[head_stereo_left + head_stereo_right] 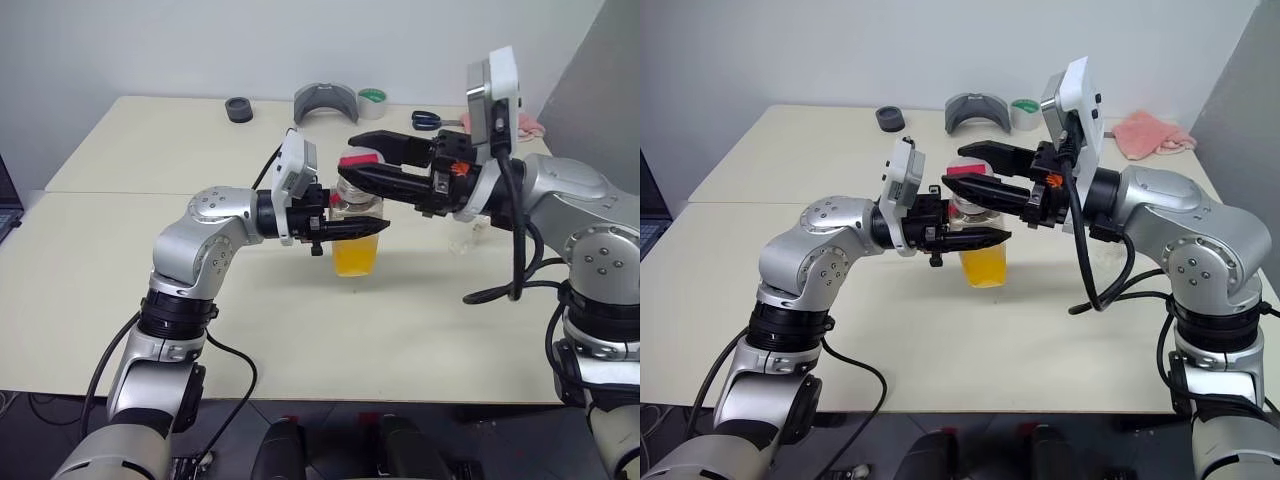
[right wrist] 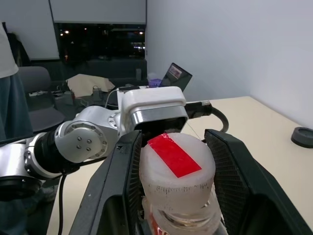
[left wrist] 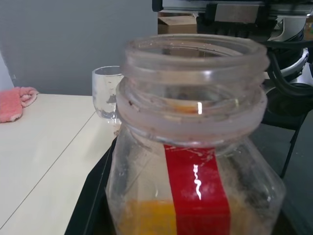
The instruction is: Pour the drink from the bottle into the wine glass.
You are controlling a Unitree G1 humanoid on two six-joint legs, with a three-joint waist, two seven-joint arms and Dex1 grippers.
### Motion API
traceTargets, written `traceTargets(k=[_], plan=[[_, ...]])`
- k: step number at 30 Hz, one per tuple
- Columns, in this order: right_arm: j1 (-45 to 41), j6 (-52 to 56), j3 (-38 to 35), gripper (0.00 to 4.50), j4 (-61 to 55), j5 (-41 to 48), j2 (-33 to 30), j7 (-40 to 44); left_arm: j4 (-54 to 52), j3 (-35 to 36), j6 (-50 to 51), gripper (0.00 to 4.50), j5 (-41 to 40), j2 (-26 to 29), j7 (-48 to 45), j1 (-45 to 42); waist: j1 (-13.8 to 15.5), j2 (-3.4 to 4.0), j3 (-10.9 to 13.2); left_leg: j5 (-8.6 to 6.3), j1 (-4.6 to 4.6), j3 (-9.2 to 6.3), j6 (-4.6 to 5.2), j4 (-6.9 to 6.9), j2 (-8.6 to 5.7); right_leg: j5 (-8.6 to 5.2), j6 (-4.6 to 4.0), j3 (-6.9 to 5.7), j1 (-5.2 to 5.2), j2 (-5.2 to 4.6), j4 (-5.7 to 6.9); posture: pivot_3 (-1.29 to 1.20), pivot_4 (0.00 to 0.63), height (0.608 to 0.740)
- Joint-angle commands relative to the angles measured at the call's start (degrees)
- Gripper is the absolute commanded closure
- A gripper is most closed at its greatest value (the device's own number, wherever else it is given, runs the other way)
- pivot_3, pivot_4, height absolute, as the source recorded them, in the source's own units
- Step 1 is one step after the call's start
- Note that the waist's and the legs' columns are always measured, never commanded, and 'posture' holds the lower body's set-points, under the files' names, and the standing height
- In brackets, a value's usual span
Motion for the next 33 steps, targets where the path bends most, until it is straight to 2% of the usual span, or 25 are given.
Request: traceTargets(k=[1,8,13,17,22,24,27,30,33], plan=[[-1.7,-2.0,-1.6,2.69,-0.4,-0.9,-0.6,1.0,-1.5,0.8,-0.6,2.56,-0.6,0.2,-0.3,-1.0,0.0,0.0,0.0,0.0,0.0,0.0,0.0,0.0,0.0,0.0,0.0,0.0,0.0,0.0,0.0,0.0,0.15,0.74],[-1.4,-0.6,-3.1,2.69,-1.0,0.4,-0.6,-0.7,-2.0,0.9,-0.5,2.56,-0.8,0.4,-0.2,-0.5,0.1,0.0,0.0,0.0,0.0,0.0,0.0,0.0,0.0,0.0,0.0,0.0,0.0,0.0,0.0,0.0,0.15,0.74],[1.3,4.0,-10.5,2.69,-3.6,3.7,-6.2,-5.8,-3.0,1.2,-0.3,2.56,-1.1,0.9,0.0,0.3,0.2,0.0,0.0,0.0,-0.01,0.01,0.0,0.0,-0.02,0.0,0.0,0.0,0.0,-0.03,-0.01,0.0,0.15,0.74],[11.4,8.7,-18.4,2.69,-10.0,8.2,-10.1,-12.7,-3.4,1.3,-0.3,2.56,-1.3,1.0,0.2,0.7,0.6,-0.01,0.0,0.0,-0.05,-0.01,0.0,-0.01,-0.04,0.0,0.0,0.04,0.04,-0.04,-0.06,0.0,0.15,0.74],[29.9,7.8,-23.9,2.69,-23.2,10.3,-6.1,-26.4,-3.1,1.1,-0.6,2.56,-1.3,0.4,0.4,0.6,0.8,-0.01,0.0,0.0,-0.07,-0.01,0.0,-0.01,-0.06,0.0,0.01,0.11,0.04,-0.01,-0.05,0.0,0.15,0.74],[37.0,6.1,-22.2,2.69,-27.4,4.3,-3.9,-31.2,-3.0,1.0,-0.7,2.56,-1.3,0.2,0.3,0.4,0.7,-0.01,0.0,0.0,-0.05,-0.01,0.0,-0.01,-0.05,-0.01,0.01,0.13,0.04,0.01,-0.03,0.0,0.15,0.74],[45.6,1.0,-16.0,2.69,-28.2,-9.5,-0.5,-37.9,-2.7,0.8,-0.8,2.56,-1.1,-0.1,0.2,0.0,0.4,0.0,0.0,0.0,-0.02,0.0,-0.01,0.01,-0.05,-0.02,0.04,0.17,0.04,0.03,-0.01,0.0,0.15,0.74],[50.8,-6.1,-9.2,2.69,-23.9,-19.9,4.5,-40.9,-2.6,0.8,-0.7,2.56,-1.1,-0.4,0.2,-0.4,0.1,-0.01,0.0,0.01,0.03,0.0,-0.01,0.01,-0.06,-0.08,0.17,0.19,0.05,0.04,0.01,0.0,0.15,0.74],[54.1,-16.1,-3.4,2.69,-12.7,-28.9,11.8,-42.4,-2.3,0.6,-0.8,2.56,-1.0,-0.5,-0.1,-0.8,-0.1,-0.01,0.0,0.01,0.08,0.01,-0.01,0.0,-0.03,-0.08,0.17,0.23,0.06,0.11,0.04,0.0,0.15,0.74]])
